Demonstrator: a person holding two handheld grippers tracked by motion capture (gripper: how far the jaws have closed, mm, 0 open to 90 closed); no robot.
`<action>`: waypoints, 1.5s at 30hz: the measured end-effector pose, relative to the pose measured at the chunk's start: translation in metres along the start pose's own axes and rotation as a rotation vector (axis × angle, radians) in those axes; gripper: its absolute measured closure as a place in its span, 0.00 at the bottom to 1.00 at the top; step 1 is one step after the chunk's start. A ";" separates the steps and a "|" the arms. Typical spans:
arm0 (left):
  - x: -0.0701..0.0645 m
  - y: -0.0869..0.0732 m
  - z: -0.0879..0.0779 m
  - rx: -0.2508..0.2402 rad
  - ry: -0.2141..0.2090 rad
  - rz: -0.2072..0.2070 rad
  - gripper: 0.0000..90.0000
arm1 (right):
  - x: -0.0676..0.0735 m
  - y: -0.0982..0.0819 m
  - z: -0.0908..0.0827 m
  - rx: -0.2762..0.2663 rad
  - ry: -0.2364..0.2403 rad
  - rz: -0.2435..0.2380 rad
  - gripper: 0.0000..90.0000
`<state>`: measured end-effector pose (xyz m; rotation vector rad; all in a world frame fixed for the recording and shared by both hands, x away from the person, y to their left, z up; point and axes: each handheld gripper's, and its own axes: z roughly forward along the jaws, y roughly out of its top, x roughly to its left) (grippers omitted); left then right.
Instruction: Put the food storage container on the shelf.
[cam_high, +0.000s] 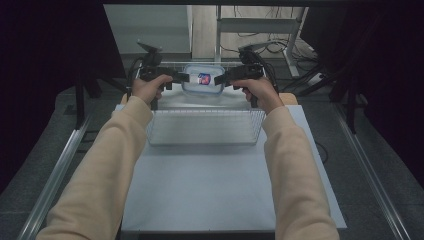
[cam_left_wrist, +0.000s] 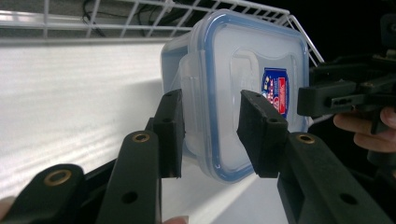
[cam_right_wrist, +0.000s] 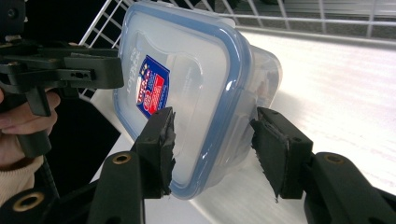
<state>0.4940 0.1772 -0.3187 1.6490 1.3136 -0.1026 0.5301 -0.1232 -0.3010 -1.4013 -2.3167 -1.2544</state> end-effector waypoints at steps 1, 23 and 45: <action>0.001 0.001 0.001 -0.002 -0.002 -0.004 0.68 | -0.001 0.001 0.001 0.001 0.000 0.017 0.53; 0.008 0.000 0.012 -0.028 -0.028 -0.071 0.60 | -0.012 0.006 0.009 -0.063 -0.014 0.130 0.47; -0.015 -0.016 -0.021 -0.155 0.048 0.046 0.28 | 0.025 -0.002 -0.011 -0.182 -0.120 -0.049 0.21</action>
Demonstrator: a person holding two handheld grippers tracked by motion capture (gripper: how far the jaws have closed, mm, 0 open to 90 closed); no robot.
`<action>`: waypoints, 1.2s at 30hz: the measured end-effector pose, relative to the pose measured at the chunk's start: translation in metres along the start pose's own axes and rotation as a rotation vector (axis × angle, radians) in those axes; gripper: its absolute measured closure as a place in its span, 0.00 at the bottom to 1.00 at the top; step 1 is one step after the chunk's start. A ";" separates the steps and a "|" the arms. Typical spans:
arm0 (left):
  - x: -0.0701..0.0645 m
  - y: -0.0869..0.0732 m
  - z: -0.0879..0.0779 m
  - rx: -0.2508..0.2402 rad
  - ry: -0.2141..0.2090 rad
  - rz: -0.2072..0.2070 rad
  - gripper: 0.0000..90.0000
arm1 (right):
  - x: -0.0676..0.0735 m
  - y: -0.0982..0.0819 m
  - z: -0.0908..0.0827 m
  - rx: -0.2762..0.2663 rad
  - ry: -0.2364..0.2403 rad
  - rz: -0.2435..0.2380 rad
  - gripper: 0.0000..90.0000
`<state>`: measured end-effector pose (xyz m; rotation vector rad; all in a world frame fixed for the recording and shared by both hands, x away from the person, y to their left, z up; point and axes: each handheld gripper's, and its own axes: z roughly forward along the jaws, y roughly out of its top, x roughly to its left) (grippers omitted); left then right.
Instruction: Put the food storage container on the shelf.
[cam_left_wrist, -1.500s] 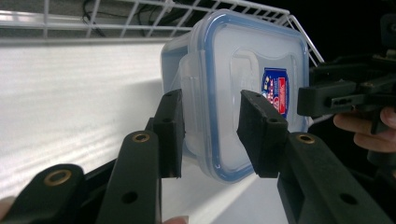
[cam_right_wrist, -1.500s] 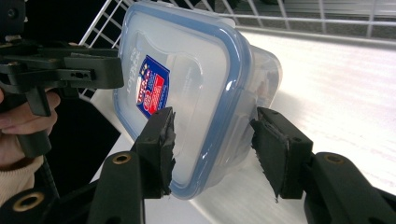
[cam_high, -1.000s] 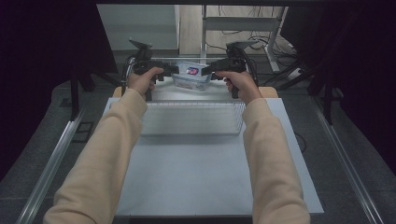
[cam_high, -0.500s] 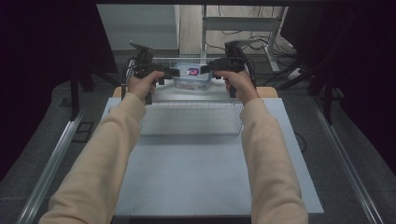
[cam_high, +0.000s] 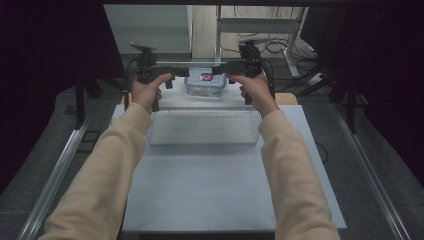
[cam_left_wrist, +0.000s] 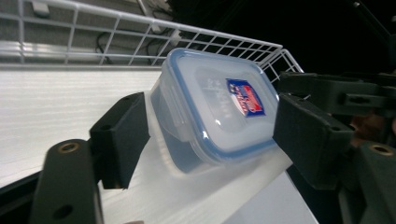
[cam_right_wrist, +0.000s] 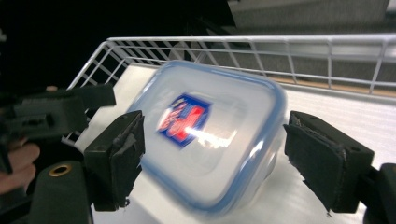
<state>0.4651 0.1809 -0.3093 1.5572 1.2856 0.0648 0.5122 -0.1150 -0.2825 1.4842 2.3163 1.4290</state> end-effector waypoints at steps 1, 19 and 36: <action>-0.002 -0.002 -0.004 -0.004 0.009 0.024 0.28 | 0.003 -0.002 -0.005 -0.014 0.000 -0.021 0.21; -0.022 -0.127 -0.085 -0.043 0.028 0.341 0.27 | 0.000 -0.126 -0.091 -0.204 0.061 -0.306 0.24; -0.002 -0.240 -0.061 0.068 0.105 0.437 0.25 | -0.033 -0.264 -0.097 -0.166 -0.033 -0.374 0.25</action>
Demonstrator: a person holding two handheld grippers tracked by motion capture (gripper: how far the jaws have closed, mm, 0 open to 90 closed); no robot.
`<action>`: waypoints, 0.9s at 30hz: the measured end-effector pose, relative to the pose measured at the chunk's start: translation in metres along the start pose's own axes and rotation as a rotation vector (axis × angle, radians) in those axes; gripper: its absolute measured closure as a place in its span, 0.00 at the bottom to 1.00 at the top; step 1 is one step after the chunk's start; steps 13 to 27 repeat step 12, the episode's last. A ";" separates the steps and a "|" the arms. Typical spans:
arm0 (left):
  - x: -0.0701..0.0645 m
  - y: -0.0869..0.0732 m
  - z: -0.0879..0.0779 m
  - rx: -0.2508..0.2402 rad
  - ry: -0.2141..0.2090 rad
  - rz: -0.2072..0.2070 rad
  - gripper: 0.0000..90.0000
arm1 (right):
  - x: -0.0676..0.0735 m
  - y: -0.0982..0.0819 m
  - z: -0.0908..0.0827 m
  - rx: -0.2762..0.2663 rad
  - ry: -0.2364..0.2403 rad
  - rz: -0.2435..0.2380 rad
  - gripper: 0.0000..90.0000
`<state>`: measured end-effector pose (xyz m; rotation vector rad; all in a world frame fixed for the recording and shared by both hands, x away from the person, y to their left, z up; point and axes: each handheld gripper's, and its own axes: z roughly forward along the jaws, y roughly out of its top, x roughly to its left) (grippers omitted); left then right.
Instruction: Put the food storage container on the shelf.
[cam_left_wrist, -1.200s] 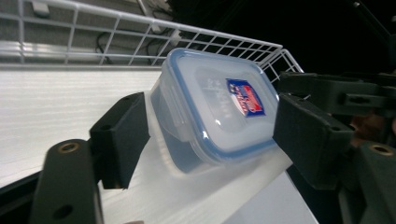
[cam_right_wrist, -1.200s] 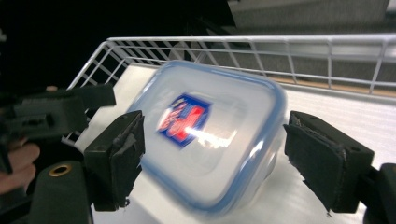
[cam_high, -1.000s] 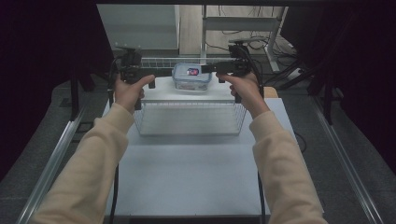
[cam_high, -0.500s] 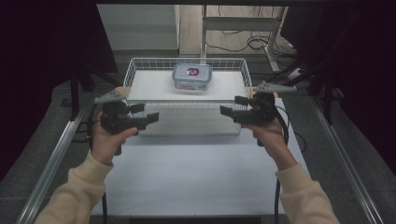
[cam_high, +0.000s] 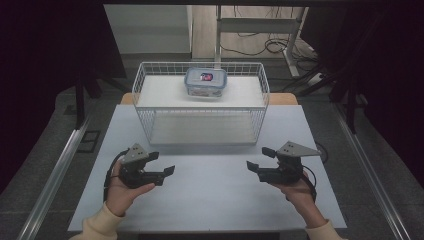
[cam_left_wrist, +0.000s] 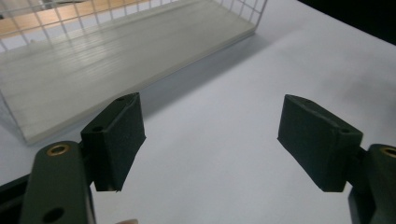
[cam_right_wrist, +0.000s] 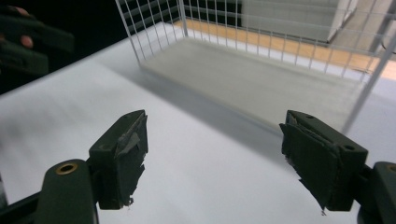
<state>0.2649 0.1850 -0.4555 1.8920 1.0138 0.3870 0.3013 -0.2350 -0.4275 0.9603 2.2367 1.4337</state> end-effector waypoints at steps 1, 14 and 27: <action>0.000 0.000 0.000 -0.002 0.006 0.004 0.25 | 0.000 0.000 -0.001 -0.004 -0.002 0.004 0.25; 0.007 -0.019 0.003 -0.002 0.079 0.024 0.25 | 0.002 -0.013 -0.002 -0.040 -0.028 -0.046 0.24; 0.007 -0.019 0.003 -0.002 0.079 0.024 0.25 | 0.002 -0.013 -0.002 -0.040 -0.028 -0.046 0.24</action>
